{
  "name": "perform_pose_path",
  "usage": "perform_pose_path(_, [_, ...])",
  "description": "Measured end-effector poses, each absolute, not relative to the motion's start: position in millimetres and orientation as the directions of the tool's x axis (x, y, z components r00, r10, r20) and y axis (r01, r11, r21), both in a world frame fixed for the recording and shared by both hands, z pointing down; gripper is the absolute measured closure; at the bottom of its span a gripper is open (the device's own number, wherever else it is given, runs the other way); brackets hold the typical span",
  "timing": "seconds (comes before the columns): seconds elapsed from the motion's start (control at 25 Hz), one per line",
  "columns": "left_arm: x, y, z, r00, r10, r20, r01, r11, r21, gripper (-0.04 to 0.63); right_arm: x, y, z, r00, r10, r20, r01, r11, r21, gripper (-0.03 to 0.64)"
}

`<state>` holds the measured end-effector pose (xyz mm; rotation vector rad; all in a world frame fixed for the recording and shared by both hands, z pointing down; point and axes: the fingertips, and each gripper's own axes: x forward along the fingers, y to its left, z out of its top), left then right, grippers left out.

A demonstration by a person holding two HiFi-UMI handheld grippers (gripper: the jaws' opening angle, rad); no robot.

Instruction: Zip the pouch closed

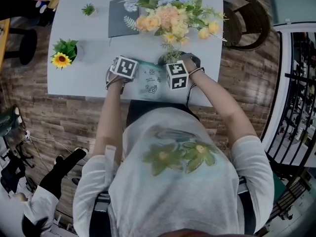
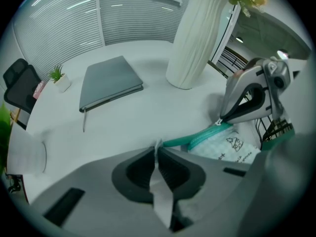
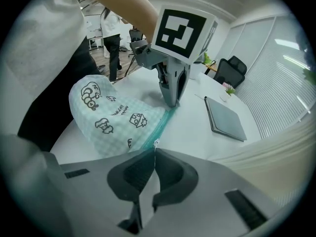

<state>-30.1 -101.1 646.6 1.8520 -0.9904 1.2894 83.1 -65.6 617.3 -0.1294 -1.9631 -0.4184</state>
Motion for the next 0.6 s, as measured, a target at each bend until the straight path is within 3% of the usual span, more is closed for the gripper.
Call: perform_pose_path(0.6, [-29.9, -102.8, 647.8, 0.224, -0.192, 0.956, -0.874, -0.473, 0.11, 0.572, 89.3, -65.6, 618.4, -0.436, -0.123, 0.892, 0.263, 0.93, 0.257, 0.598])
